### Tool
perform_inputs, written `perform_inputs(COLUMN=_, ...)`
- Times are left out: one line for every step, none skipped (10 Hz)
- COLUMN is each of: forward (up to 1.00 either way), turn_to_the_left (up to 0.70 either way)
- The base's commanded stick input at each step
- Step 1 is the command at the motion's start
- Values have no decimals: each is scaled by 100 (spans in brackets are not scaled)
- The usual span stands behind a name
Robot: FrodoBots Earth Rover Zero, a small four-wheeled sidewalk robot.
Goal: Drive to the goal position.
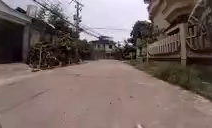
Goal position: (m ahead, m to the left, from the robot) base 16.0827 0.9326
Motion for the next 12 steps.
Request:
perform_inputs(forward=100, turn_to_the_left=3)
perform_inputs(forward=100, turn_to_the_left=3)
perform_inputs(forward=100, turn_to_the_left=3)
perform_inputs(forward=100, turn_to_the_left=3)
perform_inputs(forward=100, turn_to_the_left=3)
perform_inputs(forward=100, turn_to_the_left=3)
perform_inputs(forward=100, turn_to_the_left=3)
perform_inputs(forward=100, turn_to_the_left=3)
perform_inputs(forward=100, turn_to_the_left=3)
perform_inputs(forward=100, turn_to_the_left=3)
perform_inputs(forward=100, turn_to_the_left=3)
perform_inputs(forward=100, turn_to_the_left=3)
